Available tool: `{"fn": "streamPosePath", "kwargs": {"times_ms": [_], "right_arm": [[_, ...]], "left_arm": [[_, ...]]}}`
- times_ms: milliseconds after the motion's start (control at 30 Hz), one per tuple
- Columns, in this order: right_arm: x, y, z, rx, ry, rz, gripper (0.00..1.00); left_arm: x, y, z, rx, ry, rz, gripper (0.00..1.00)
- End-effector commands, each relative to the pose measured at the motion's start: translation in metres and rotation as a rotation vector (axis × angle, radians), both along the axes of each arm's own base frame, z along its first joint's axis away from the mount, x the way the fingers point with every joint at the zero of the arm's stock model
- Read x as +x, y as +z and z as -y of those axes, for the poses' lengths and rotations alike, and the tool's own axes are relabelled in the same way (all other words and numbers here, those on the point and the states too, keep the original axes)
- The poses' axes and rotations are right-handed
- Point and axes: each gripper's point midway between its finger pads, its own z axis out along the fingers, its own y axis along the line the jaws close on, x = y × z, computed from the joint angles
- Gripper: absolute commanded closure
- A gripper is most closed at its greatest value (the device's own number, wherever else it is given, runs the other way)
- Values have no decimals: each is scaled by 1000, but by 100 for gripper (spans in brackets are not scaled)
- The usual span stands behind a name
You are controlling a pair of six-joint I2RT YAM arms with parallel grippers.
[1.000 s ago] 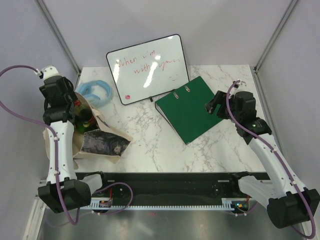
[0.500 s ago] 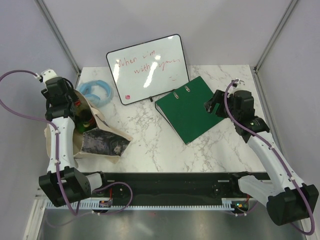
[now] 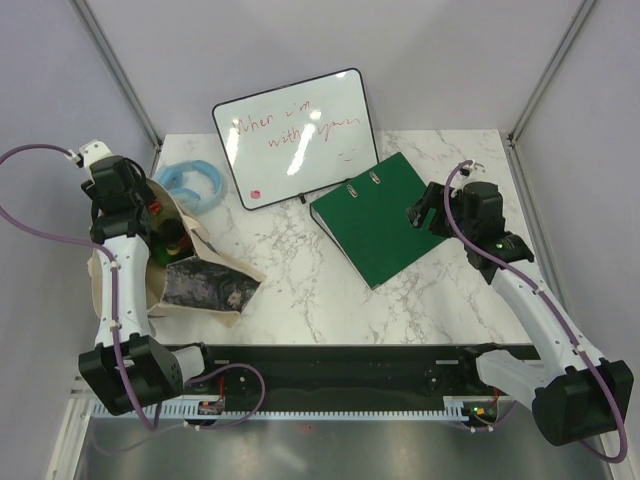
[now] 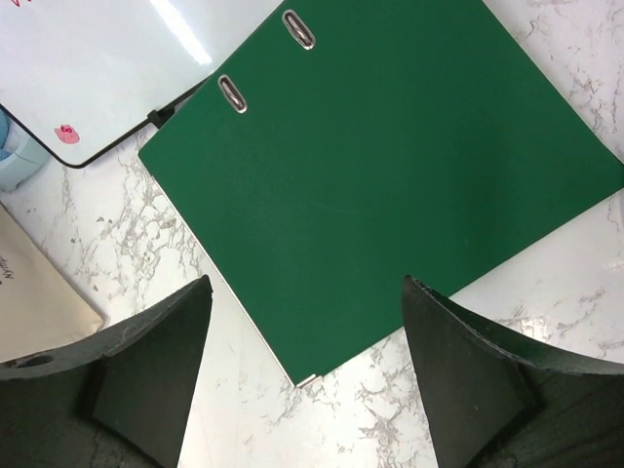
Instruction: Place the beverage into the canvas bag
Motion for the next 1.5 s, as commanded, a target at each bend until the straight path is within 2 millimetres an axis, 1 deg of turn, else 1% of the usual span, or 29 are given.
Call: {"fn": "streamPosePath", "kwargs": {"times_ms": [0, 33, 67, 167, 233, 300, 333, 367, 467, 500, 533, 567, 600, 633, 667, 700, 733, 800, 833, 900, 933, 967, 1067, 1200, 1300, 1367, 1467], "right_arm": [[5, 7, -5, 17, 15, 36, 14], [5, 9, -5, 18, 15, 40, 14], [4, 9, -5, 20, 15, 43, 14], [3, 10, -5, 21, 20, 43, 14], [2, 10, -5, 20, 22, 40, 14], [0, 10, -5, 17, 20, 36, 14], [-1, 11, -3, 15, 16, 38, 14], [-2, 12, -3, 16, 15, 38, 14], [-6, 16, -2, 17, 14, 47, 14], [-6, 17, -2, 17, 13, 51, 14], [-7, 18, -2, 21, 16, 52, 14], [-7, 19, -3, 23, 20, 50, 14], [-7, 24, -4, 27, 26, 57, 14], [-8, 26, -7, 32, 38, 54, 15], [-8, 26, -7, 27, 45, 48, 15], [-8, 33, -7, 28, 50, 59, 15], [-9, 35, -7, 25, 53, 61, 15], [-12, 41, -5, 16, 53, 74, 15], [-13, 44, -4, 14, 50, 81, 15], [-14, 49, -3, 20, 41, 90, 14], [-15, 51, -4, 25, 44, 90, 15], [-16, 52, -5, 30, 48, 87, 15], [-18, 55, -7, 43, 48, 88, 15], [-20, 48, -6, 36, 44, 77, 15], [-20, 43, -5, 24, 48, 66, 15], [-21, 42, -5, 21, 51, 64, 15], [-22, 41, -7, 22, 59, 65, 15]], "left_arm": [[-4, 53, -2, 64, -7, 125, 98], [-8, 56, -1, 65, -8, 118, 98], [-11, 71, -1, 74, -5, 140, 98], [-24, 90, 3, 89, -11, 121, 98], [-35, 100, 5, 112, -15, 123, 98], [-47, 103, 6, 127, -4, 128, 98], [-56, 111, 8, 135, -1, 154, 98], [-59, 112, 11, 130, -8, 167, 98], [-61, 118, 32, 53, -78, 224, 98], [-62, 112, 45, 9, -137, 216, 98], [-65, 104, 49, -11, -146, 199, 98], [-74, 103, 51, -20, -136, 205, 98], [-81, 97, 52, -22, -130, 189, 98], [-85, 83, 53, -23, -130, 164, 98], [-89, 80, 55, -18, -142, 161, 98], [-94, 79, 59, -13, -158, 168, 98], [-97, 66, 62, -26, -168, 136, 98], [-101, 61, 76, -50, -232, 138, 98], [-102, 50, 81, -74, -252, 123, 98], [-99, 43, 104, -152, -348, 144, 98], [-97, 34, 111, -189, -375, 133, 98], [-97, 29, 120, -224, -411, 128, 98], [-96, 14, 128, -250, -444, 95, 98], [-95, 4, 138, -278, -481, 68, 98], [-100, -5, 133, -264, -448, 44, 98], [-105, -4, 123, -225, -403, 40, 98], [-109, -4, 118, -199, -381, 29, 98]]}}
